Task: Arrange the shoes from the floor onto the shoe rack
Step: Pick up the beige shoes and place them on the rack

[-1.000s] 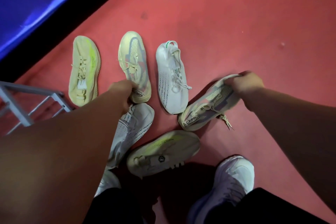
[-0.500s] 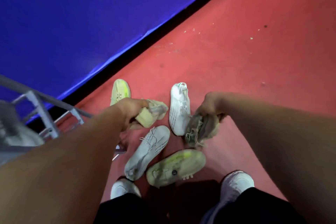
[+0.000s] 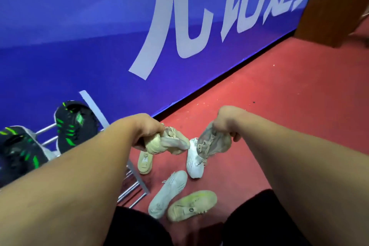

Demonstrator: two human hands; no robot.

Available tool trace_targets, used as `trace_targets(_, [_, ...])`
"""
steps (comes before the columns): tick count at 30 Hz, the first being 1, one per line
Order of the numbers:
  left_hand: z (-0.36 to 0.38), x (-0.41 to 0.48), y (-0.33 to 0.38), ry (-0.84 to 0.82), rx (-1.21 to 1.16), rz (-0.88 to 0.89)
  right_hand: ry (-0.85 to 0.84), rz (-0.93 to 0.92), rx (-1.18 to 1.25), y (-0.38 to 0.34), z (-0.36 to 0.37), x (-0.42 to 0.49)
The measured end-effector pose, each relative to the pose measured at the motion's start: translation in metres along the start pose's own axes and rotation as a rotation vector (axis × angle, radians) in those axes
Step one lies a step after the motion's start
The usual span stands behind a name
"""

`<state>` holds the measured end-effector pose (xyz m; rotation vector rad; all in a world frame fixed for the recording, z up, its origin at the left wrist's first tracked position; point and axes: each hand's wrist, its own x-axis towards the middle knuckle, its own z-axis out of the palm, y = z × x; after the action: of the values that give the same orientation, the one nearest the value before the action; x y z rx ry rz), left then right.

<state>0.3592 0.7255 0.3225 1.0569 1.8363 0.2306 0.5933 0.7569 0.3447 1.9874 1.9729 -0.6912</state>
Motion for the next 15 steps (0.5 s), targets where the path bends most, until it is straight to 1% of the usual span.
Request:
trace_targets(5, [-0.014, -0.078, -0.006, 0.038, 0.071, 0.065, 0.172, -0.052, -0.058, -0.003, -0.029, -0.098])
trace_targets(9, [-0.011, -0.123, -0.007, 0.047, 0.146, 0.082, 0.203, -0.105, -0.040, -0.008, -0.041, -0.153])
trace_targets(12, [-0.004, -0.147, -0.003, 0.065, 0.216, 0.076, 0.215, -0.139, -0.017, -0.009, -0.042, -0.171])
trace_targets(15, [0.000, -0.165, -0.010, 0.052, 0.243, 0.039, 0.182, -0.178, -0.010, -0.014, -0.035, -0.177])
